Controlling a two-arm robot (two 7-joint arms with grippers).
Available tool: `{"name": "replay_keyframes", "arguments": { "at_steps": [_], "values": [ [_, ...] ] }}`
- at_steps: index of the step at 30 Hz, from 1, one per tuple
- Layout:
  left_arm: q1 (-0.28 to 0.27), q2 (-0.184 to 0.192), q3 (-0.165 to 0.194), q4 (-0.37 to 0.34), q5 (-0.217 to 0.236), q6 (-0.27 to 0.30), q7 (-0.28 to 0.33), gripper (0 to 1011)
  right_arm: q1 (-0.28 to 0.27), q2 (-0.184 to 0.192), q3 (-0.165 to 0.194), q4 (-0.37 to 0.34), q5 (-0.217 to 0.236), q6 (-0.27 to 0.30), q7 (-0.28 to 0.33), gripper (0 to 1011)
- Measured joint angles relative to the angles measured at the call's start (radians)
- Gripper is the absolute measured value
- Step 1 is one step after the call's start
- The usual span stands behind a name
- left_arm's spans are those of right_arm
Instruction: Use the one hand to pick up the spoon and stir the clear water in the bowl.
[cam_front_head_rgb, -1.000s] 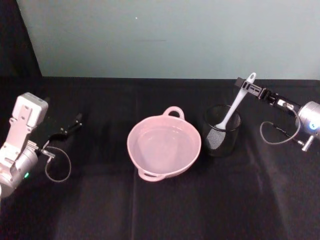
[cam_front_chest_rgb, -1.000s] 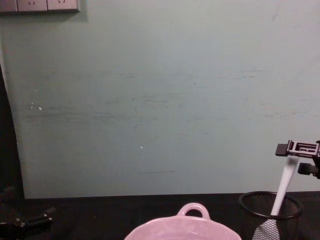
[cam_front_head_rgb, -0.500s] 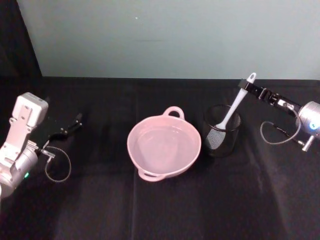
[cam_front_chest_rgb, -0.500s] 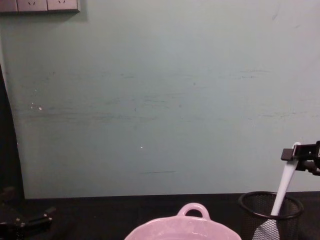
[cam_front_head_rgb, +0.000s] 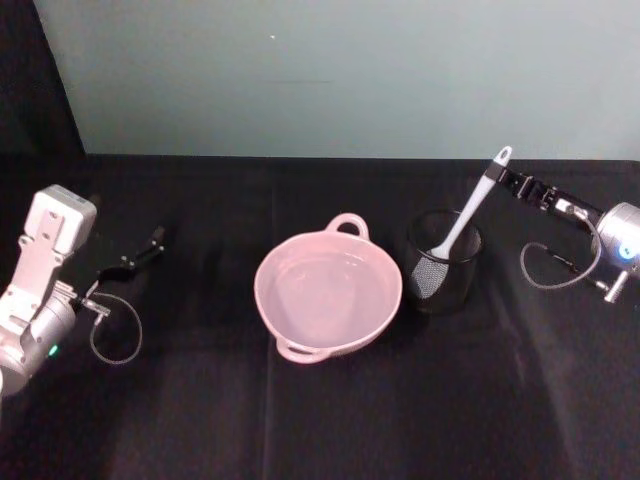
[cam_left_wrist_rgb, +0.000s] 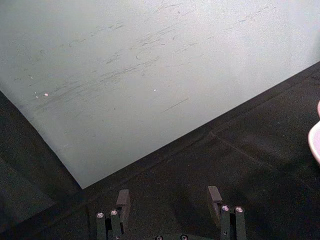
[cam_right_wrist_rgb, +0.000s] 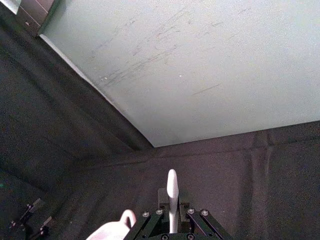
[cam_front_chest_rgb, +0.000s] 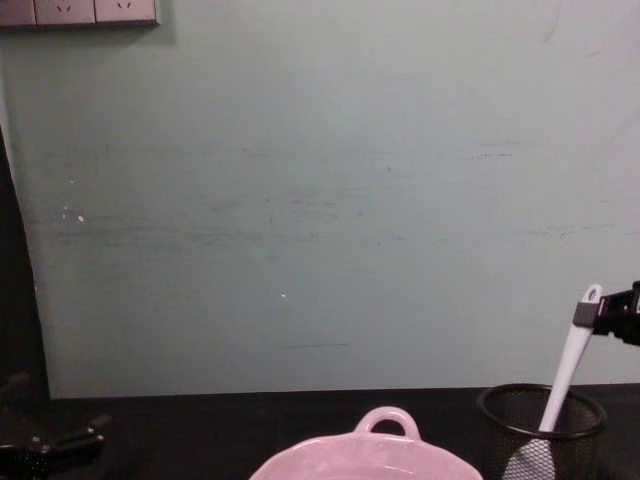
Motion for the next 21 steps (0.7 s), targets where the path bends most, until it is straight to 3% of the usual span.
{"name": "replay_keyframes", "arguments": {
  "at_steps": [5,12,21],
  "values": [
    [0.0,0.0,0.0,0.0,0.0,0.0,0.0,1011,-0.008,0.031,-0.017,-0.051,-0.025,-0.043,0.012,109],
    [0.0,0.0,0.0,0.0,0.0,0.0,0.0,1011,-0.011,0.115,-0.041,-0.184,-0.091,-0.108,0.018,109],
    [0.0,0.0,0.0,0.0,0.0,0.0,0.0,1011,0.017,0.214,-0.032,-0.351,-0.152,-0.125,0.026,109]
  ]
}}
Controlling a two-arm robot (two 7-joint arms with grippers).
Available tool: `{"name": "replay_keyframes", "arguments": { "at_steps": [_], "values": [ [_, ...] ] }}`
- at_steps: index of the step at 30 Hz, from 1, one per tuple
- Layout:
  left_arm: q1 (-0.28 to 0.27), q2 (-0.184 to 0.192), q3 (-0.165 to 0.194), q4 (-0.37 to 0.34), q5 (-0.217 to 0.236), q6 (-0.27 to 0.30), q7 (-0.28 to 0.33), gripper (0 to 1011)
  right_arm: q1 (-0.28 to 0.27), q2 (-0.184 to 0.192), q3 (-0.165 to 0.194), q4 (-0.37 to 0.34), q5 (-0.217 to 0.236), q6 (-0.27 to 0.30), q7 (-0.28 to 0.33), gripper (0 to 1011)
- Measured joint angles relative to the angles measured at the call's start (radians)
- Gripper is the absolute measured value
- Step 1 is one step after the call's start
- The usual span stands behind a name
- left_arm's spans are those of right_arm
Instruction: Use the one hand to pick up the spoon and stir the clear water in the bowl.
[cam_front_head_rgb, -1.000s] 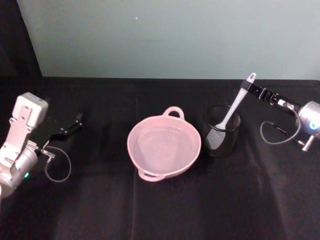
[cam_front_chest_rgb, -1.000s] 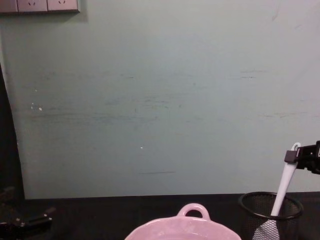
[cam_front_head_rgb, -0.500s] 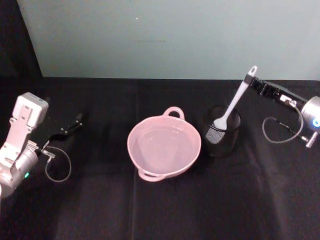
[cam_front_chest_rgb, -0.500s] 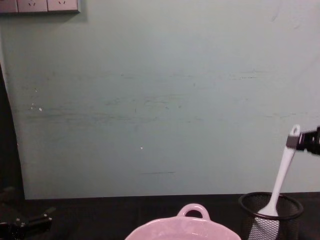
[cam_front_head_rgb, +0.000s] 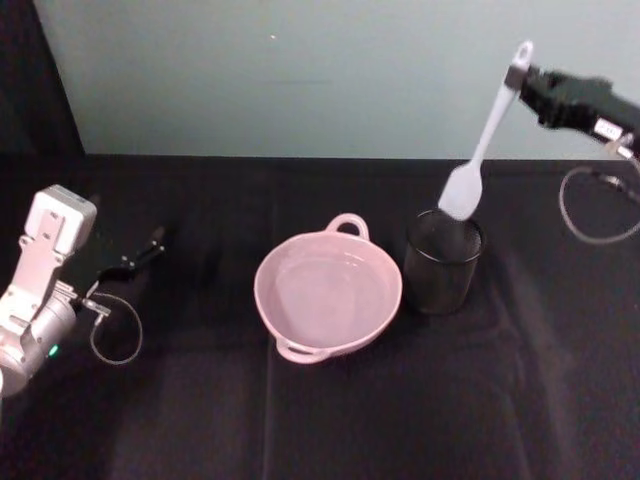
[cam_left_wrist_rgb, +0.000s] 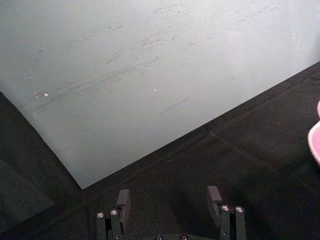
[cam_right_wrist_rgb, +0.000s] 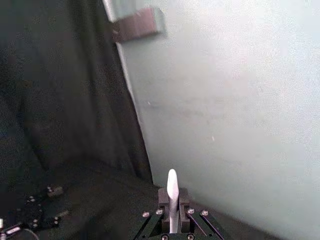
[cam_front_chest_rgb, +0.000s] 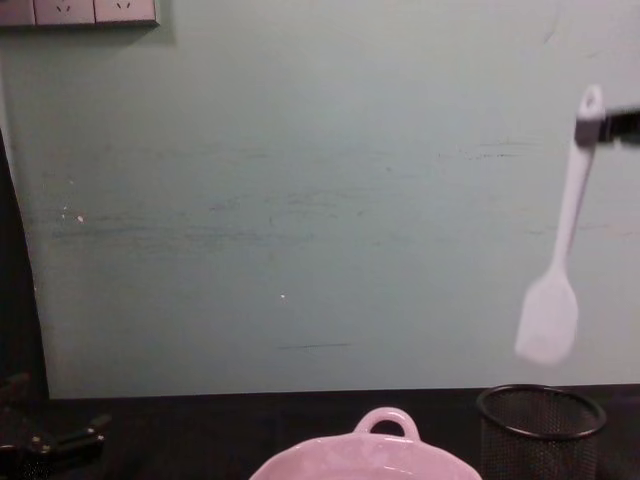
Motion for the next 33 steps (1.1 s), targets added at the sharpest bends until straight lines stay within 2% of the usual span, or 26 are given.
{"name": "replay_keyframes", "arguments": {
  "at_steps": [4,7,9,10,16,18,19,23,26,29,33],
  "values": [
    [0.0,0.0,0.0,0.0,0.0,0.0,0.0,1011,0.024,0.012,0.0,-0.032,-0.008,0.0,0.017,109],
    [0.0,0.0,0.0,0.0,0.0,0.0,0.0,1011,0.051,0.01,-0.014,-0.052,-0.018,-0.004,0.04,109],
    [0.0,0.0,0.0,0.0,0.0,0.0,0.0,1011,0.078,-0.004,-0.043,-0.061,-0.038,-0.019,0.068,109],
    [0.0,0.0,0.0,0.0,0.0,0.0,0.0,1011,0.078,-0.004,-0.043,-0.061,-0.038,-0.019,0.068,109],
    [0.0,0.0,0.0,0.0,0.0,0.0,0.0,1011,0.119,-0.067,-0.137,-0.03,-0.108,-0.083,0.145,109],
    [0.0,0.0,0.0,0.0,0.0,0.0,0.0,1011,0.121,-0.094,-0.164,-0.004,-0.139,-0.108,0.152,109],
    [0.0,0.0,0.0,0.0,0.0,0.0,0.0,1011,0.121,-0.094,-0.164,-0.004,-0.139,-0.108,0.152,109],
    [0.0,0.0,0.0,0.0,0.0,0.0,0.0,1011,0.111,-0.14,-0.211,0.061,-0.206,-0.164,0.162,109],
    [0.0,0.0,0.0,0.0,0.0,0.0,0.0,1011,0.101,-0.153,-0.231,0.086,-0.252,-0.2,0.163,109],
    [0.0,0.0,0.0,0.0,0.0,0.0,0.0,1011,0.079,-0.169,-0.259,0.125,-0.322,-0.257,0.16,109],
    [0.0,0.0,0.0,0.0,0.0,0.0,0.0,1011,0.054,-0.18,-0.267,0.145,-0.35,-0.295,0.16,109]
  ]
}}
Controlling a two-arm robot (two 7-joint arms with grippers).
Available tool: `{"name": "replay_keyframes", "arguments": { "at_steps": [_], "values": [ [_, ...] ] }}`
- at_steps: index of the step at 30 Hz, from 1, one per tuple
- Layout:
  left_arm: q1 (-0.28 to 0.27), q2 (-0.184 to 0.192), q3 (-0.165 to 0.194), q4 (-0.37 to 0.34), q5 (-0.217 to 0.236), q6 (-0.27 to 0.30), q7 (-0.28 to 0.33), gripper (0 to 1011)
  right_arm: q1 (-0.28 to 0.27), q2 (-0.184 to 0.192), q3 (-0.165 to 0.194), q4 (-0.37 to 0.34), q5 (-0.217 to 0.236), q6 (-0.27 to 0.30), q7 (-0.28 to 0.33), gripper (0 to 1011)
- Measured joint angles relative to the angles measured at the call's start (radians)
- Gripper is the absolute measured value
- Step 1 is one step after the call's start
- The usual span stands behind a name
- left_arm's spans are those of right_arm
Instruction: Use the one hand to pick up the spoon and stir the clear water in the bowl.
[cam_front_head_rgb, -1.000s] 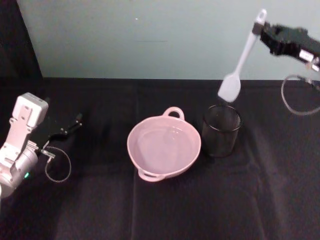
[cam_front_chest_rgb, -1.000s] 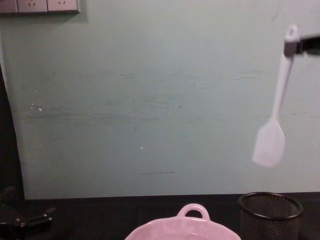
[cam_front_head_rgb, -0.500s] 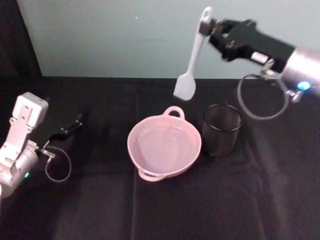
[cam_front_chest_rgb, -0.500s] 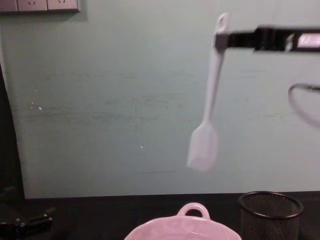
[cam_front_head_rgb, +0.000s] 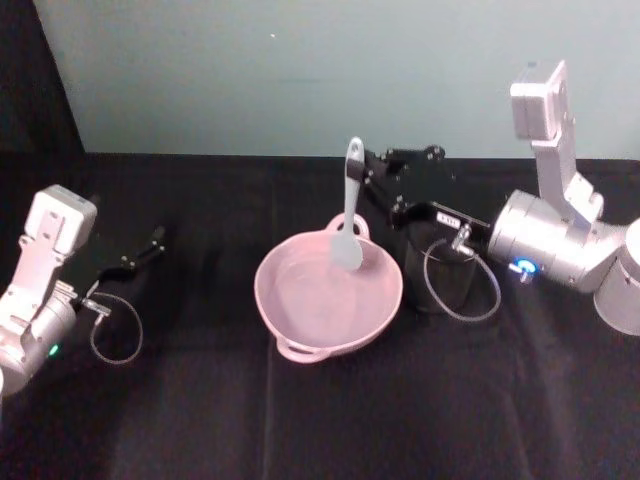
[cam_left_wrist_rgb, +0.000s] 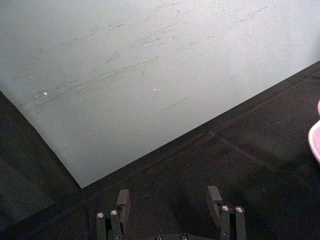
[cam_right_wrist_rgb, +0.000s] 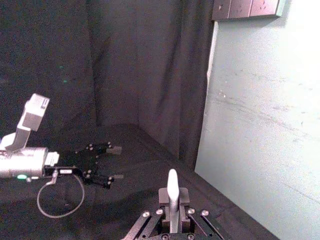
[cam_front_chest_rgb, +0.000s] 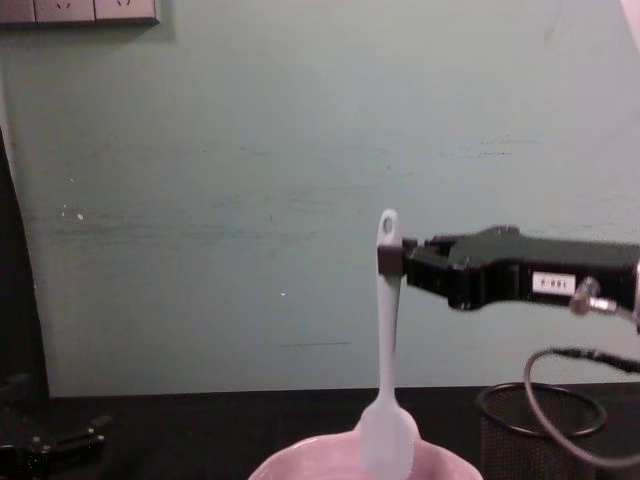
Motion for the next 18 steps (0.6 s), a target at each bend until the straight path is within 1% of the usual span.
{"name": "replay_keyframes", "arguments": {
  "at_steps": [5,11,14,15,17,18],
  "values": [
    [0.0,0.0,0.0,0.0,0.0,0.0,0.0,1011,-0.027,-0.009,0.003,0.006,-0.003,-0.017,0.008,109],
    [0.0,0.0,0.0,0.0,0.0,0.0,0.0,1011,-0.054,-0.02,0.01,0.004,0.023,-0.008,0.046,109],
    [0.0,0.0,0.0,0.0,0.0,0.0,0.0,1011,-0.059,-0.034,0.012,0.012,0.036,0.002,0.061,109],
    [0.0,0.0,0.0,0.0,0.0,0.0,0.0,1011,-0.059,-0.044,0.013,0.019,0.04,0.005,0.068,109],
    [0.0,0.0,0.0,0.0,0.0,0.0,0.0,1011,-0.058,-0.055,0.013,0.028,0.041,0.006,0.074,109],
    [0.0,0.0,0.0,0.0,0.0,0.0,0.0,1011,-0.055,-0.066,0.012,0.037,0.04,0.006,0.08,109]
  ]
}}
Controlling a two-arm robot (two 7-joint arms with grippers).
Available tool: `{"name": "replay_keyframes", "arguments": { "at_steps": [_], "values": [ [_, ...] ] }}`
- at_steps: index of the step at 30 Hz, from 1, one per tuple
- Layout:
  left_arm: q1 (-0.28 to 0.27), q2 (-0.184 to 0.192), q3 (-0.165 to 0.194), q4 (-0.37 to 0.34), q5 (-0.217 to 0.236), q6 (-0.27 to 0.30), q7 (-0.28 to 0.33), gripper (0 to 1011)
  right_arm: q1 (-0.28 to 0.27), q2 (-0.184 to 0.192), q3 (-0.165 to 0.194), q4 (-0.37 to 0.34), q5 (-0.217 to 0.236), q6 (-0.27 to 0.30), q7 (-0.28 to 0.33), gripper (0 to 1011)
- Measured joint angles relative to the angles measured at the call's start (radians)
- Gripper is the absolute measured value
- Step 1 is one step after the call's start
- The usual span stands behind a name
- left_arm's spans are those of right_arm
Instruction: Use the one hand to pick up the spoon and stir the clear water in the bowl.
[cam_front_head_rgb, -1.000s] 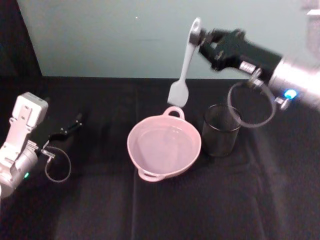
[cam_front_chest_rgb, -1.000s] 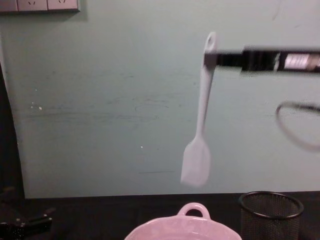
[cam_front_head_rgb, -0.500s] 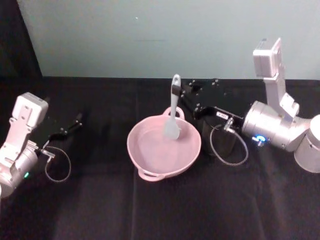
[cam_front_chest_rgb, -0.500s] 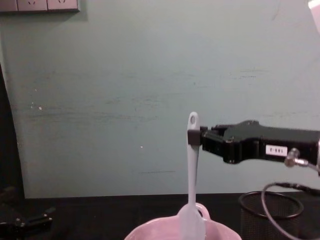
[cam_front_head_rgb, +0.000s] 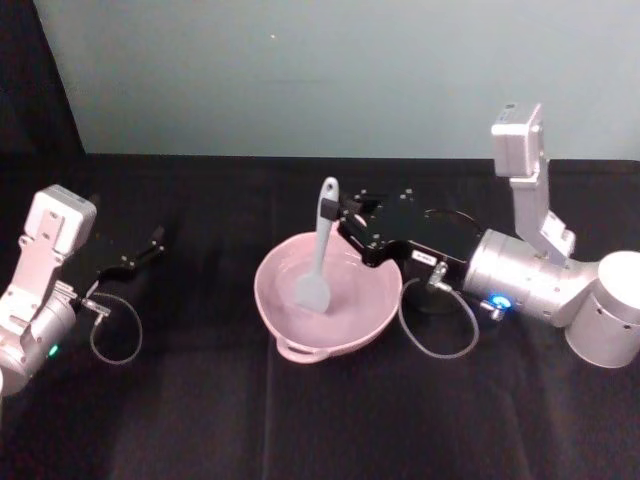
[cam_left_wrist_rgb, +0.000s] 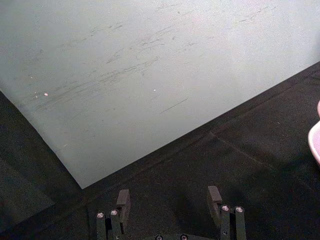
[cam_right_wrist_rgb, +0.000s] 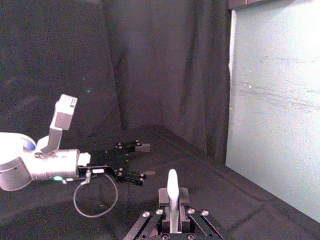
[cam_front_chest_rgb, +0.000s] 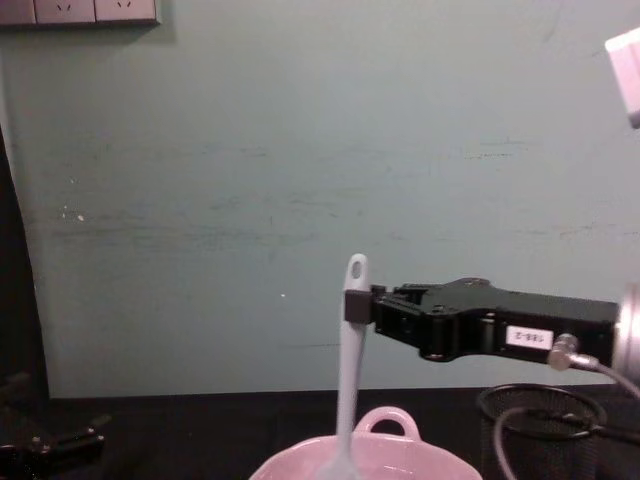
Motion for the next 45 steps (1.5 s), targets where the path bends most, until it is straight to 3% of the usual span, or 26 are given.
{"name": "replay_keyframes", "arguments": {
  "at_steps": [7,13,17,22,30,36,45],
  "values": [
    [0.0,0.0,0.0,0.0,0.0,0.0,0.0,1011,0.03,-0.068,-0.005,0.081,-0.025,-0.036,0.006,109],
    [0.0,0.0,0.0,0.0,0.0,0.0,0.0,1011,0.061,-0.128,-0.004,0.172,-0.103,-0.119,-0.039,109],
    [0.0,0.0,0.0,0.0,0.0,0.0,0.0,1011,0.069,-0.14,0.002,0.201,-0.157,-0.159,-0.081,109],
    [0.0,0.0,0.0,0.0,0.0,0.0,0.0,1011,0.069,-0.131,0.013,0.203,-0.196,-0.177,-0.102,108],
    [0.0,0.0,0.0,0.0,0.0,0.0,0.0,1011,0.01,-0.061,0.049,0.091,-0.202,-0.154,-0.085,109],
    [0.0,0.0,0.0,0.0,0.0,0.0,0.0,1011,-0.059,-0.02,0.075,-0.015,-0.167,-0.123,-0.053,109],
    [0.0,0.0,0.0,0.0,0.0,0.0,0.0,1011,-0.092,-0.032,0.075,-0.053,-0.095,-0.058,0.016,109]
  ]
}}
